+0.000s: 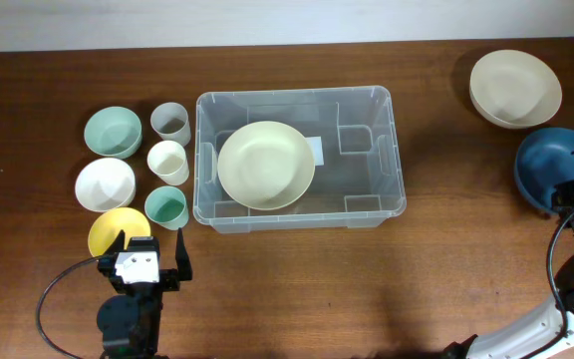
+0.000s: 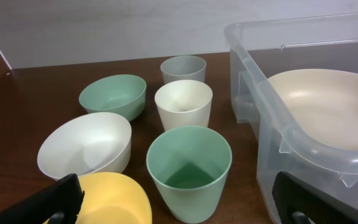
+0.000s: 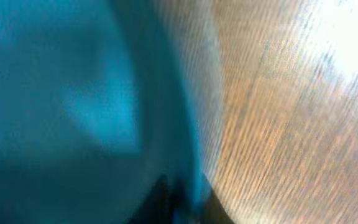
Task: Pack container
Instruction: 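Grasp the rim of the dark blue bowl with the right gripper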
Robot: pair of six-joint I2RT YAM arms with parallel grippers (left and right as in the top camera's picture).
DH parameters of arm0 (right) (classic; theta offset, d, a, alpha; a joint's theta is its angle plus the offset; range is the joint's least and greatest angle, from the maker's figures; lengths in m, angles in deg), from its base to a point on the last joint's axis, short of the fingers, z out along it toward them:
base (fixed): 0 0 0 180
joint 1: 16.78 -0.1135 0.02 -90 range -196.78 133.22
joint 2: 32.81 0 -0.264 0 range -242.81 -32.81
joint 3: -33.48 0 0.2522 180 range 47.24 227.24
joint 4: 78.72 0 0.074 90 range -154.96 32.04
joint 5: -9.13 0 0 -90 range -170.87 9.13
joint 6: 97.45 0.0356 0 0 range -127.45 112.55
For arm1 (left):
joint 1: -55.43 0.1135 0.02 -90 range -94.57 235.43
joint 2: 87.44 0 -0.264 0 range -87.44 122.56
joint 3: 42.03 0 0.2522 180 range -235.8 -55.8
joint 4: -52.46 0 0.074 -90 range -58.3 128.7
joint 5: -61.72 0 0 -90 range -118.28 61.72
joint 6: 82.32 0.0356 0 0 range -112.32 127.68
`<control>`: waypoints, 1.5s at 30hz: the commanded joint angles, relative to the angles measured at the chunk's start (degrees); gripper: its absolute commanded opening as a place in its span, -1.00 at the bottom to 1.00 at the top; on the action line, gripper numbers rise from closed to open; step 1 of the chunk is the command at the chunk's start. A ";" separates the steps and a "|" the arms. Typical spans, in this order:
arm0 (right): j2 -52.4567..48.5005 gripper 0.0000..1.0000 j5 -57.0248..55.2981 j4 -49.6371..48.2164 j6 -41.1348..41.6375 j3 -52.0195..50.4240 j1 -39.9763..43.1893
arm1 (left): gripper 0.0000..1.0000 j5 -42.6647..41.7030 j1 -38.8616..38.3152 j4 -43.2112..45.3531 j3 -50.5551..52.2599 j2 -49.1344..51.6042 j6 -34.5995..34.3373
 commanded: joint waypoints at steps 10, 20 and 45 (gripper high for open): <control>3.85 -0.93 3.58 9.03 -0.59 2.64 0.28 | 0.99 -0.42 -0.22 -0.07 0.33 -0.07 0.74; 22.93 -0.93 32.33 11.47 -10.71 10.12 -1.62 | 0.99 -0.44 -0.22 -0.07 0.33 -0.07 0.74; 5.79 0.54 -1.66 10.62 -8.02 4.48 -10.95 | 0.99 -0.42 -0.22 -0.07 0.33 -0.07 0.74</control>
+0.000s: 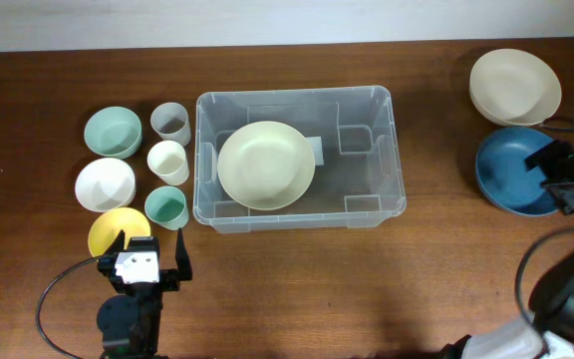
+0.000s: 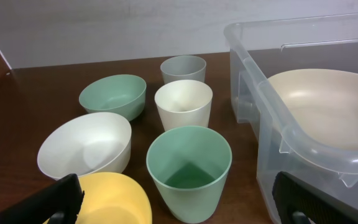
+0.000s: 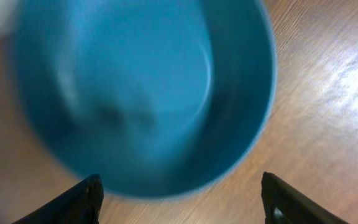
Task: Pack container
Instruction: 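Grasp the rim of the dark blue bowl with the right gripper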
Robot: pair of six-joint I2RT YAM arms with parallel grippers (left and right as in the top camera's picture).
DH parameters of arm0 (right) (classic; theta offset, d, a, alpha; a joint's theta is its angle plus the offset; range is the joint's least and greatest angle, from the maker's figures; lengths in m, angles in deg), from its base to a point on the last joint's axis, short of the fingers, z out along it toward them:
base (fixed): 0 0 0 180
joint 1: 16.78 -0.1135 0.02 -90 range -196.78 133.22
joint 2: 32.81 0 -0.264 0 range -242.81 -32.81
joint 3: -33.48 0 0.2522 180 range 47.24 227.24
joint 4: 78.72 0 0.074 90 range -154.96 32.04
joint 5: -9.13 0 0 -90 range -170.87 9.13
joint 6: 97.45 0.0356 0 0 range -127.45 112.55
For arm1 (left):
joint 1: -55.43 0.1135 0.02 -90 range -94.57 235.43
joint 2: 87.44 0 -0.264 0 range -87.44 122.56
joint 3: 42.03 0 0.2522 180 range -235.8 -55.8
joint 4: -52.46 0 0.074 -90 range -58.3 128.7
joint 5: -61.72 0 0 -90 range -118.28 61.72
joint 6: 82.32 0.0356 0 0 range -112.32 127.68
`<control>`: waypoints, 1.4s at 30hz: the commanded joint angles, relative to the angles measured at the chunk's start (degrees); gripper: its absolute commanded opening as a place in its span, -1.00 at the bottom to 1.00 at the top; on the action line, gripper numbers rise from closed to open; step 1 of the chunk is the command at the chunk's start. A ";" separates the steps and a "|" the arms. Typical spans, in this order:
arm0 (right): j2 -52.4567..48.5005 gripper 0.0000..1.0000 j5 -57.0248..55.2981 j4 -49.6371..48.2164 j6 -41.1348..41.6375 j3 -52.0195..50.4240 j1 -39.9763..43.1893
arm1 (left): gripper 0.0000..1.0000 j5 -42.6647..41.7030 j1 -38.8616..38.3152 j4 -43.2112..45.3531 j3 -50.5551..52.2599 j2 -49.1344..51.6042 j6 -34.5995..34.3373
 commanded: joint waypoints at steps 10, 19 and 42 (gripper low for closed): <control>-9.22 0.55 -2.01 -2.73 0.35 -0.11 1.03 | 0.99 -0.42 -0.22 -0.07 0.33 -0.07 0.74; -8.72 0.56 -2.21 -1.09 0.28 1.84 2.58 | 0.99 -0.42 -0.22 -0.07 0.33 -0.07 0.74; -7.50 0.82 -7.78 4.70 -1.20 2.86 4.81 | 0.99 -0.42 -0.22 -0.07 0.33 -0.07 0.74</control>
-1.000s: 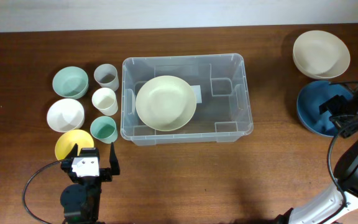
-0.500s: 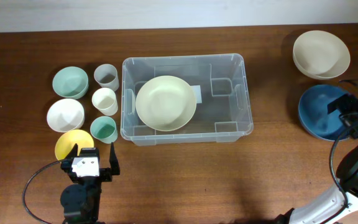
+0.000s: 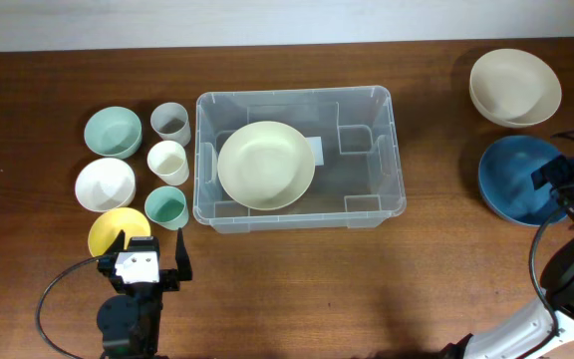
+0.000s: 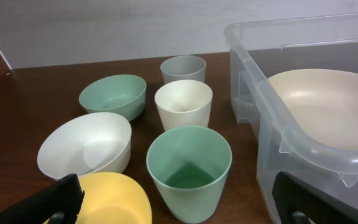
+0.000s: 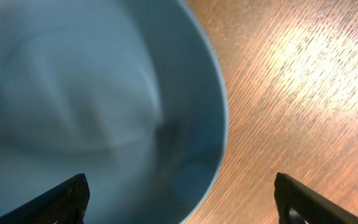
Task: Pack container
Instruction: 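Grasp the rim of the dark blue bowl with the right gripper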
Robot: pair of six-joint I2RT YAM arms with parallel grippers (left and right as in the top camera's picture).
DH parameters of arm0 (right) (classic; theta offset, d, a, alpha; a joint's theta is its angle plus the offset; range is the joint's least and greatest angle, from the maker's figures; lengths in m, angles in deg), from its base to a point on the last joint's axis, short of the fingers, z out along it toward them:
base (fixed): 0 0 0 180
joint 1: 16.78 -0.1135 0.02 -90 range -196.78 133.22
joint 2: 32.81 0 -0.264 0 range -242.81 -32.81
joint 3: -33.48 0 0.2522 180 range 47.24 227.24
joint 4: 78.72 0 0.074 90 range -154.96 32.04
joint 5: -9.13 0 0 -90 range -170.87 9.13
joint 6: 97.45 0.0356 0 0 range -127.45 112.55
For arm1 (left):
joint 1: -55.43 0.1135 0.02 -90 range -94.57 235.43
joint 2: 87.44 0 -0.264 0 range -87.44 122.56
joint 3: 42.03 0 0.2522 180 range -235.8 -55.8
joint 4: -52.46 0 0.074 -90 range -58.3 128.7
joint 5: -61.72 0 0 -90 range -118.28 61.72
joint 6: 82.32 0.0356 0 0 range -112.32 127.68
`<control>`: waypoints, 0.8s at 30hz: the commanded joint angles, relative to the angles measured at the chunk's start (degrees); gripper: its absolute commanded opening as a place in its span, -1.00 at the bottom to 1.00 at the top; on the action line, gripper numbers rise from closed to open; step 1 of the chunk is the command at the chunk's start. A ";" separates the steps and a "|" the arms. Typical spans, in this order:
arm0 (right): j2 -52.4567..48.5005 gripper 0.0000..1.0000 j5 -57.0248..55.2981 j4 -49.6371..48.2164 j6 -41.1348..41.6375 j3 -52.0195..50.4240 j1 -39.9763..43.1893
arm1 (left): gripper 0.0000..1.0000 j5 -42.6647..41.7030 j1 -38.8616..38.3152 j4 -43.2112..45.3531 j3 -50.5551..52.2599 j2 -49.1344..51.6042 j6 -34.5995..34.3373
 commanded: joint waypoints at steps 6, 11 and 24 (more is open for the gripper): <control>0.33 0.82 -0.28 -4.98 0.42 -5.51 1.81 | 0.99 -0.42 -0.22 -0.07 0.33 -0.07 0.74; 0.26 0.84 0.13 -9.11 0.22 -8.57 1.81 | 0.99 -0.44 -0.22 -0.07 0.33 -0.07 0.74; -1.09 0.22 2.97 -13.11 -1.49 -10.75 1.81 | 0.99 -0.44 -0.22 -0.07 0.33 -0.07 0.74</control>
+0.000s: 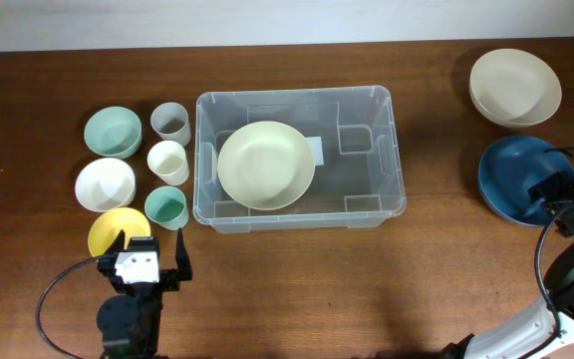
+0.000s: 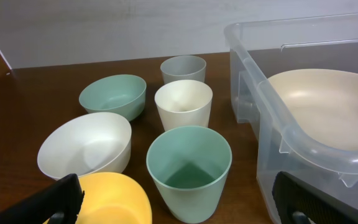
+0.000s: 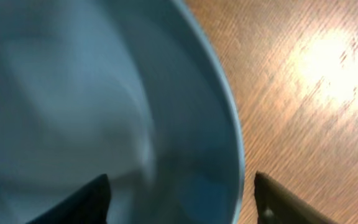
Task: Pack container
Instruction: 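Grasp the rim of the dark blue bowl with the right gripper, then lift the blue bowl and carry it over the container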
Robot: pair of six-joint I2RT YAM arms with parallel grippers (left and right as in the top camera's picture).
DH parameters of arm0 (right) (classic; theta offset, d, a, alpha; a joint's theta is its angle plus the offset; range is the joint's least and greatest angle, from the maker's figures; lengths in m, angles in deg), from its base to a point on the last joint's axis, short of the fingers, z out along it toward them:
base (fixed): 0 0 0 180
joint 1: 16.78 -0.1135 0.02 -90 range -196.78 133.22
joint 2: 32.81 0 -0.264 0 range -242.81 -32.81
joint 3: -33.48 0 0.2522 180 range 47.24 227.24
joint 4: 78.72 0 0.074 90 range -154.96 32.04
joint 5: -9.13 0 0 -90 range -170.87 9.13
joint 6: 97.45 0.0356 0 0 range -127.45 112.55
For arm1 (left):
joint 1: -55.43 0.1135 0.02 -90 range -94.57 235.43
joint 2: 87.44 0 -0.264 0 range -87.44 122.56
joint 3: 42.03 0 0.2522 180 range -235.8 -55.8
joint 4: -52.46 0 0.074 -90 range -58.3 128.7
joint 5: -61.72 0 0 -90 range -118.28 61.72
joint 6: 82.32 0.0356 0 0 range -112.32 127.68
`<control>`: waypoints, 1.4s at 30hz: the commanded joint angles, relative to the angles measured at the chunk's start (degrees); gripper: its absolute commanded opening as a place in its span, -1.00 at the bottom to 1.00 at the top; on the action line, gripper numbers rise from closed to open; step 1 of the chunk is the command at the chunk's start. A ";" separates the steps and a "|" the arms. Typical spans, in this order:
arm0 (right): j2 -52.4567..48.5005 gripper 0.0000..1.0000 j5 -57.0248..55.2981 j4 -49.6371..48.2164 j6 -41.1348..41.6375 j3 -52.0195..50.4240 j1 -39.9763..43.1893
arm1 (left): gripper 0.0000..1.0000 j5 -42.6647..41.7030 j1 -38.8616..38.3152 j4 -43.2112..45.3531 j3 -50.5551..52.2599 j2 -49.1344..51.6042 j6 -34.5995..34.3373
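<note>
A clear plastic container [image 1: 399,150] sits mid-table with a cream plate [image 1: 265,165] inside. At the right lies a blue bowl [image 1: 511,178] [image 3: 104,112]; my right gripper [image 1: 558,202] [image 3: 182,202] stands open astride its right rim, one finger over the inside, one outside. A cream bowl [image 1: 514,87] sits behind it. My left gripper [image 1: 151,261] [image 2: 179,214] is open at the front left, near the yellow bowl [image 1: 115,231] and the green cup [image 2: 188,171].
Left of the container stand a mint bowl [image 1: 112,131], a white bowl [image 1: 105,183], a grey cup [image 1: 169,122] and a cream cup [image 1: 167,160]. The container's near wall [image 2: 303,149] rises right of the left gripper.
My right gripper has shifted a little toward the table front along the blue bowl's right rim, with its jaws narrower across the rim. The left arm is unchanged.
The right gripper first held the blue bowl tilted at the far right edge. Then the bowl lay flat on the table with the gripper open beside it. The gripper stayed open at the bowl's right rim and now straddles that rim. The left arm never moved.
</note>
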 commanded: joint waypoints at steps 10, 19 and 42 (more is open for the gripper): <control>-3.63 0.01 0.52 -0.57 -0.26 -1.27 0.00 | 0.99 -0.44 -0.22 -0.07 0.33 -0.04 0.76; -4.42 -0.76 0.50 -0.74 -0.26 -1.25 0.02 | 0.99 -0.42 -0.22 -0.07 0.33 -0.04 0.76; 4.35 -0.92 39.80 24.57 -11.98 32.35 -0.59 | 0.99 -0.42 -0.22 -0.07 0.33 -0.04 0.76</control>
